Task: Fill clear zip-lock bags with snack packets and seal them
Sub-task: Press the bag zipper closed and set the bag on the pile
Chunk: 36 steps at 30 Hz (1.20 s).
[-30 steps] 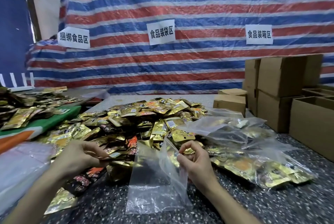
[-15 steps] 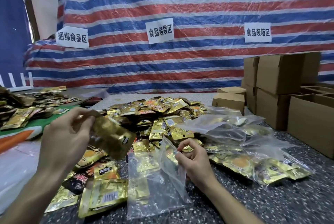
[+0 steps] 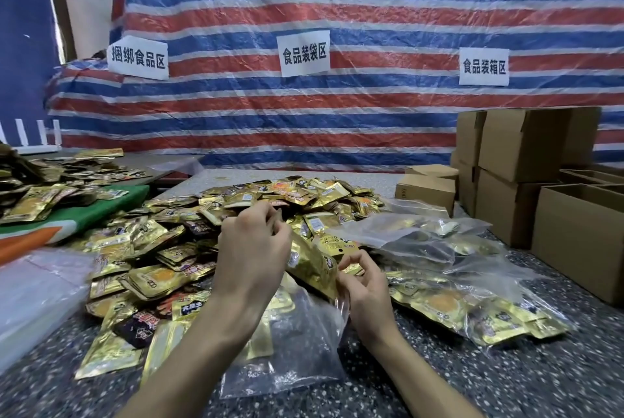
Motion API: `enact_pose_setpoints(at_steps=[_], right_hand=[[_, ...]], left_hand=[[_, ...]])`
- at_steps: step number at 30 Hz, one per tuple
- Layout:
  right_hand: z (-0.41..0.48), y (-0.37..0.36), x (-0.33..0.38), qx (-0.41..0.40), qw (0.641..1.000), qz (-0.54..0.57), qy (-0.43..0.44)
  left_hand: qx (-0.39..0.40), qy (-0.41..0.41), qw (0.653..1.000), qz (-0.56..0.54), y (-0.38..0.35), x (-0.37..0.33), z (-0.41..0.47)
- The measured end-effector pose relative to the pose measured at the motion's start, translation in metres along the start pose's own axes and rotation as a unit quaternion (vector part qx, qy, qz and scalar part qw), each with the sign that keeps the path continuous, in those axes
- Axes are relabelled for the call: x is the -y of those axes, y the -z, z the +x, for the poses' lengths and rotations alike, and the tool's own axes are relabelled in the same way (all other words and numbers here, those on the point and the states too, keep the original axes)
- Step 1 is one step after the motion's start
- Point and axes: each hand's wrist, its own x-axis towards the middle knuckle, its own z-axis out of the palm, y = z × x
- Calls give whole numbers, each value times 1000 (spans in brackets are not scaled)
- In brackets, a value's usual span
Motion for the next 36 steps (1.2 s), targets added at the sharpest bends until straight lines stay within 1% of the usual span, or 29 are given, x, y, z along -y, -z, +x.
enact_pose_setpoints(at_steps=[2, 4, 9, 13, 15, 18, 21, 24, 26, 28, 30, 31, 32, 33, 34, 35, 36], right_hand=[[1, -1, 2, -8, 1000, 5, 8], [0, -2, 4, -3, 1000, -13, 26], [-7, -6, 6, 38, 997, -29, 54], [-6, -5, 2, -12, 994, -76, 82], [-5, -4, 0, -17, 991, -101, 90], [-7, -5, 1, 4, 991, -83, 102], [-6, -7, 5, 14, 995, -38, 89], [-4, -2, 7, 28, 996, -30, 73], [-3, 3, 8, 60, 994, -58, 64], [-1, 5, 8, 83, 988, -113, 66], [2, 6, 7, 55, 985, -149, 61], [3, 6, 8, 36, 986, -153, 57], [4, 6, 9, 16, 986, -154, 56], [4, 6, 10, 2, 988, -145, 61], [3, 6, 11, -9, 989, -128, 70], [2, 6, 12, -15, 991, -107, 82], [1, 5, 13, -18, 992, -89, 92]], left_hand=[[10, -8, 1000, 13, -2, -3, 1], [22, -5, 999, 25, -5, -6, -2], [45, -11, 994, 103, -9, -15, 0], [74, -31, 986, 149, -9, -24, 6], [92, -38, 981, 166, -12, -30, 5], [115, -49, 974, 190, -19, -33, 0], [132, -49, 970, 198, -29, -33, -4], [137, -38, 977, 160, -37, -29, -5], [144, -17, 985, 98, -37, -25, -2], [194, 19, 981, 11, -37, -17, 0], [253, 87, 957, -115, -34, -9, -1], [249, 121, 950, -147, -33, -3, -3], [225, 135, 956, -133, -34, 6, -4], [201, 137, 968, -66, -35, 14, -6], [201, 151, 968, 5, -36, 22, -9], [240, 190, 952, 28, -36, 28, -11], [299, 244, 922, -7, -37, 31, -13]])
